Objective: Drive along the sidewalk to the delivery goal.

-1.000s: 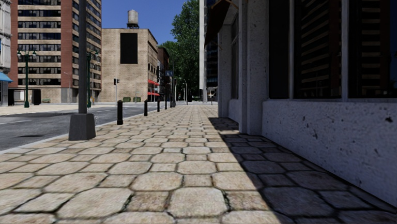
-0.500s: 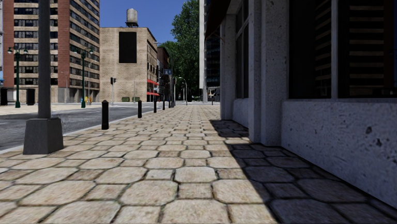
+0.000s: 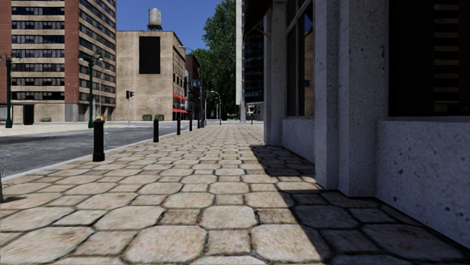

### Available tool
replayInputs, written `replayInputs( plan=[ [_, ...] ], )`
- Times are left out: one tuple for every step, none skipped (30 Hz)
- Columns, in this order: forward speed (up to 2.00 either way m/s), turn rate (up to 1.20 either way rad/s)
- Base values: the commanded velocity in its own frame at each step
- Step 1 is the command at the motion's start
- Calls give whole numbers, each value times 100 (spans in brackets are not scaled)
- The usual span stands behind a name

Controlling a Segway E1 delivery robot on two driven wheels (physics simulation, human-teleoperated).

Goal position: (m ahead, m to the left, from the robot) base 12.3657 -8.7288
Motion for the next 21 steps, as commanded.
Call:
replayInputs(
  plan=[
    [200,0],
    [200,0],
    [200,0],
    [200,0],
    [200,0],
    [200,0],
    [200,0],
    [200,0],
    [200,0],
    [200,0],
    [200,0],
    [200,0],
    [200,0],
    [200,0],
    [200,0],
    [200,0],
    [200,0],
    [200,0],
    [200,0],
    [200,0],
    [200,0]
  ],
)
